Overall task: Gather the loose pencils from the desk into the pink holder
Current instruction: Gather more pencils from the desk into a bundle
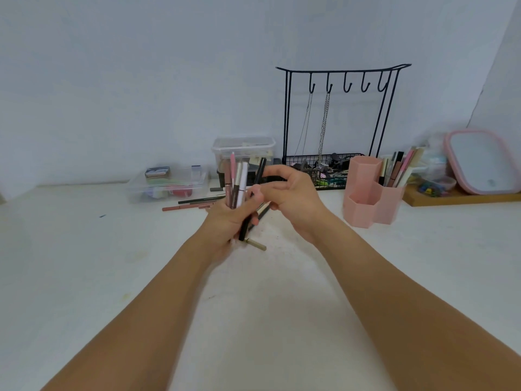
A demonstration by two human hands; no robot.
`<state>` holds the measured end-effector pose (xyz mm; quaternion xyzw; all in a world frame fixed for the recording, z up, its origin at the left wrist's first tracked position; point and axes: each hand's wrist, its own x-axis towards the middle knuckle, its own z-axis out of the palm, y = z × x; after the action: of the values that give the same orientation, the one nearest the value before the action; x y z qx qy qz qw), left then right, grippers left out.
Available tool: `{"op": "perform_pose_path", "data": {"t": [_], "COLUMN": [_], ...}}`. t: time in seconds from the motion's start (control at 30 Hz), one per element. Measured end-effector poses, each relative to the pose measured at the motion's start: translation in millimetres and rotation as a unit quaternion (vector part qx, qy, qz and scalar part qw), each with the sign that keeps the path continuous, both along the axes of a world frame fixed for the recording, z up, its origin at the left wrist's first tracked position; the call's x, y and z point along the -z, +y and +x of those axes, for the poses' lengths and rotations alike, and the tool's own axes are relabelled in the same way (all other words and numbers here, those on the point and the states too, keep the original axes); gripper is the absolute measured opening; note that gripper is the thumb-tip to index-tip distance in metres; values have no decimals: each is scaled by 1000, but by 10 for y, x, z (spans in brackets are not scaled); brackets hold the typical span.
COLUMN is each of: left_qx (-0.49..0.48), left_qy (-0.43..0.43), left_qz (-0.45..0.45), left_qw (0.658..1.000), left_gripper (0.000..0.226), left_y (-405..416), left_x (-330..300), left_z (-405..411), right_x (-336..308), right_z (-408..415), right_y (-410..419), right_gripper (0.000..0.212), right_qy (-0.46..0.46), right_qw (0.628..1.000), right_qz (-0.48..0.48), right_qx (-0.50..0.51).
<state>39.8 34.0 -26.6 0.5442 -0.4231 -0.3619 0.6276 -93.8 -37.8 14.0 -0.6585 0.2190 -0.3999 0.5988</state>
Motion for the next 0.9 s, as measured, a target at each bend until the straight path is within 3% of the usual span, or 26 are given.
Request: {"op": "perform_pose_path", "data": {"t": [0.07,0.13,0.2,0.3,0.43,0.53,0.73,0.9], "left_qx": [11,1,-24,-70,-162,-221,-239,-227], "left_qy": [-37,-53,-17,33,96,86,51,60], "left_qz": [13,34,46,16,-13,-5,15,44], "left_qw": [999,998,999,997,982,972,970,971], "left_gripper": [30,31,28,34,43,41,37,42], "left_y": [24,-1,-23,-43,-42,-22,-16,-28], "left_x": [15,40,33,-14,-39,-30,-10,-10], "left_z": [-33,-30,-11,51,198,285,276,246], "right_x": [33,77,120,201,453,583,504,430], "right_z": [32,67,107,134,114,116,142,51], "right_y": [31,51,37,-58,-283,-360,-376,-397], "right_gripper": [28,20,13,21,24,33,33,13], "right_qy": [-2,1,11,67,280,375,396,425], "right_qw": [1000,1000,1000,990,885,834,801,781], "right_qz": [15,13,-20,-113,-363,-404,-448,-456], "right_qx": [3,3,7,46,81,30,3,38]}}
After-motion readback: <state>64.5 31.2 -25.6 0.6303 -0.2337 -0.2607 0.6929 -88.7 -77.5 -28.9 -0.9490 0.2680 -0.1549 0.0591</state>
